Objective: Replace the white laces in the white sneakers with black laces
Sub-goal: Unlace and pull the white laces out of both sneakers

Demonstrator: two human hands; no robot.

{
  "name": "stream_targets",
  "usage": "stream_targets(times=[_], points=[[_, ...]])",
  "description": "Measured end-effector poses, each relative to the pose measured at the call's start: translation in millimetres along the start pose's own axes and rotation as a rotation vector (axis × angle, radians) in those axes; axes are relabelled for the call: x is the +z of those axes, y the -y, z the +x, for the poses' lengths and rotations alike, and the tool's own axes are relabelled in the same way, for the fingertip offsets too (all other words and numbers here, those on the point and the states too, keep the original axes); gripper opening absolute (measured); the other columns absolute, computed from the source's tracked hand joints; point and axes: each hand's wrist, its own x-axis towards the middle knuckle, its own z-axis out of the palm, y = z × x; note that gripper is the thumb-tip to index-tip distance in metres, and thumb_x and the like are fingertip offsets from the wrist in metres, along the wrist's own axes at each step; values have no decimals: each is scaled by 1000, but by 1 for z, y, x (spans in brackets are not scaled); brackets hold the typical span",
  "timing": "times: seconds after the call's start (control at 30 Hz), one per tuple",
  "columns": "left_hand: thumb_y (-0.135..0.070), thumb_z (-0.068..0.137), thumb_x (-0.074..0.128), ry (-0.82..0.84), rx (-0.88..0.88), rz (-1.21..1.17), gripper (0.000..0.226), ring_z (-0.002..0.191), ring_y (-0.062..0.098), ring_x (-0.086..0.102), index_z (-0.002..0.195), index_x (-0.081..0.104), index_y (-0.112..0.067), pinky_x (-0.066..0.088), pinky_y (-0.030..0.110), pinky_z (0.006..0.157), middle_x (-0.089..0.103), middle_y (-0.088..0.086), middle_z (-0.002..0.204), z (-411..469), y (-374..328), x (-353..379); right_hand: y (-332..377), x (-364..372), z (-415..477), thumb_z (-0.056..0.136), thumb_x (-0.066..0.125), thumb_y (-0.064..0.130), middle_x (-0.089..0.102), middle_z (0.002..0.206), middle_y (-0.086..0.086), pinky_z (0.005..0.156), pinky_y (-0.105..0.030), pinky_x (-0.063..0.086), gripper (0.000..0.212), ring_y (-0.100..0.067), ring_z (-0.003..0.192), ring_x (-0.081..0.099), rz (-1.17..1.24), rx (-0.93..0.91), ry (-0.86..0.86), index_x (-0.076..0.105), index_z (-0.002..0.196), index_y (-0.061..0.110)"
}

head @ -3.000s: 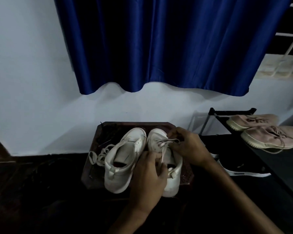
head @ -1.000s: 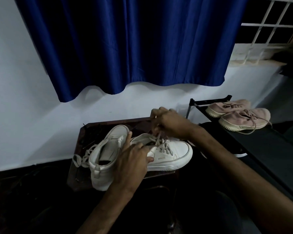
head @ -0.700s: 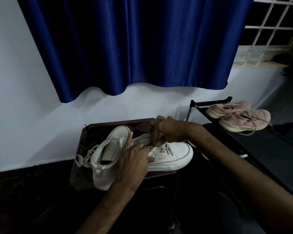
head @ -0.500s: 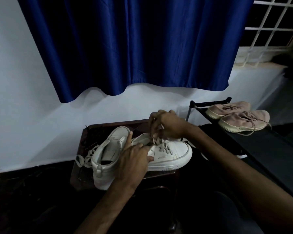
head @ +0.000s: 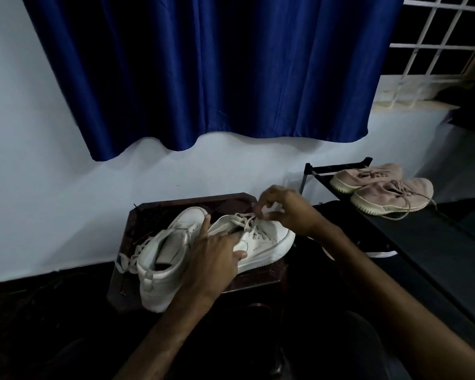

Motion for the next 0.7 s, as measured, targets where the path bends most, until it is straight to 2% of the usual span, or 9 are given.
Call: stream_targets(times=[0.17,0.3,0.4,0.53,0.7], points=[[-45,96,51,19,-18,-9,44,136,4,36,138,49,-34,-7,25,117,58,-14,135,1,2,2,-13,19,1,77,79,15,65,102,6,84,-31,48,28,-10,92,59,-117,-2,101,73,102,27],[-44,97,48,4,-9,-23,46,142,7,25,142,43,-36,-8,25,109,52,-17,140,-3,-4,-7,-13,17,12,74,80,24,69,89,9,77,-37,52,14,-10,82,63,-168,-47,61,74,86,27],[-45,97,49,2,-24,-35,45,142,8,27,140,46,-35,-6,25,109,55,-15,137,-3,-3,-6,-7,-3,23,78,78,24,71,86,12,79,-39,53,8,-6,80,64,-200,-4,19,71,81,26],[-44,96,51,-19,-63,-44,42,143,11,25,137,51,-33,-7,26,106,56,-11,137,-3,-5,-8,20,-37,28,86,73,20,73,84,10,82,-30,52,6,-4,82,67,-66,51,99,67,88,19],[-40,93,57,-80,-87,-74,39,143,11,25,130,59,-27,3,30,117,50,-13,143,-4,-6,-7,60,-57,-5,92,66,22,69,61,10,61,-13,41,10,2,59,60,139,139,443,64,95,12]])
